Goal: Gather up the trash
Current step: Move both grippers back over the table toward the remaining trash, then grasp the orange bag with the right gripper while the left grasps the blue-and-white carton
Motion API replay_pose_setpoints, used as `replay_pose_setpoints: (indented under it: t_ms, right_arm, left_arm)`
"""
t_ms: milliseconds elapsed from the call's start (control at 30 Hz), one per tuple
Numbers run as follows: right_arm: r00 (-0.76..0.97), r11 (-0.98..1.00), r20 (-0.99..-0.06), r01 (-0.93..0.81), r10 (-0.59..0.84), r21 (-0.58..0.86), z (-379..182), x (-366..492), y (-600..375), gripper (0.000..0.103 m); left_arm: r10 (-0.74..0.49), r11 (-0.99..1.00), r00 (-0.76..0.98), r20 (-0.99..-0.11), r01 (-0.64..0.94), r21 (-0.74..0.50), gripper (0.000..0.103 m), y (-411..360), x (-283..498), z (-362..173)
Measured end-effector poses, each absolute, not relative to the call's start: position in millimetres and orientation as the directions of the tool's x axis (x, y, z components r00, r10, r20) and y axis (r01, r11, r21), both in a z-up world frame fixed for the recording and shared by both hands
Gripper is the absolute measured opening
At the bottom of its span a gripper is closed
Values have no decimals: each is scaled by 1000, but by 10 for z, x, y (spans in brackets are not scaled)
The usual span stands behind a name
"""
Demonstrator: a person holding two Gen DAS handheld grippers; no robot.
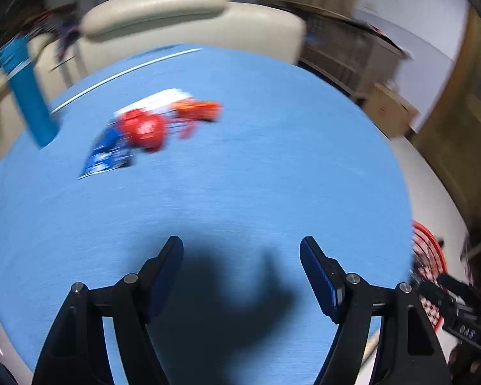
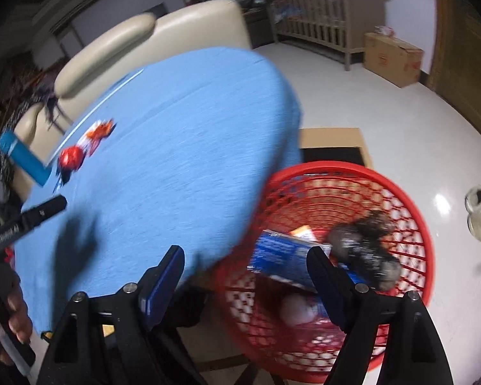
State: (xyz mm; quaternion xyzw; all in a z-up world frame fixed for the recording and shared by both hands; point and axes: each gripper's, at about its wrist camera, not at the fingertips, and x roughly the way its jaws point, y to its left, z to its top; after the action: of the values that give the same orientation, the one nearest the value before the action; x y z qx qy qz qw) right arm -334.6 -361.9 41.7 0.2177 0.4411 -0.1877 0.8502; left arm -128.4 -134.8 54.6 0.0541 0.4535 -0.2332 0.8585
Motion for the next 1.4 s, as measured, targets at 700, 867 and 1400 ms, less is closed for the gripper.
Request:
replay_pose_setpoints:
  t_ms: [700, 867, 1400]
  right_arm:
    - [594, 988, -804, 142, -31, 68, 777, -1285, -2557, 81]
    - [595, 992, -803, 73, 38, 102, 847, -802, -2368, 81]
    - [517, 947, -820, 51, 247, 317, 296, 378, -1814, 46]
  left_arm:
    - [-231, 971, 537, -811, 174, -161, 76, 17, -677, 210]
    - [-232, 972, 529, -816, 167, -168, 76, 41, -554, 185]
    - [-199, 980, 524, -828, 100, -171, 76, 373, -425, 135]
